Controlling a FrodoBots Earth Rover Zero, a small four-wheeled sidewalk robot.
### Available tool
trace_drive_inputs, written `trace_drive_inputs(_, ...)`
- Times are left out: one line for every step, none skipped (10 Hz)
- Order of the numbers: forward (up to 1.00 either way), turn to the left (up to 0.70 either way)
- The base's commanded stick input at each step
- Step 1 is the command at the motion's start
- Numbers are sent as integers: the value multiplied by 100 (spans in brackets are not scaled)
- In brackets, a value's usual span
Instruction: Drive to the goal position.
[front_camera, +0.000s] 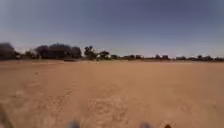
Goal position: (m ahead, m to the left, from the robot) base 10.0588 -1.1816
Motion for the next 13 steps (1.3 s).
trace_drive_inputs(70, -35)
trace_drive_inputs(70, -35)
trace_drive_inputs(70, 0)
trace_drive_inputs(70, 0)
trace_drive_inputs(70, 0)
trace_drive_inputs(70, 0)
trace_drive_inputs(70, 0)
trace_drive_inputs(70, 0)
trace_drive_inputs(70, 0)
trace_drive_inputs(70, 0)
trace_drive_inputs(70, 0)
trace_drive_inputs(70, 0)
trace_drive_inputs(70, 0)
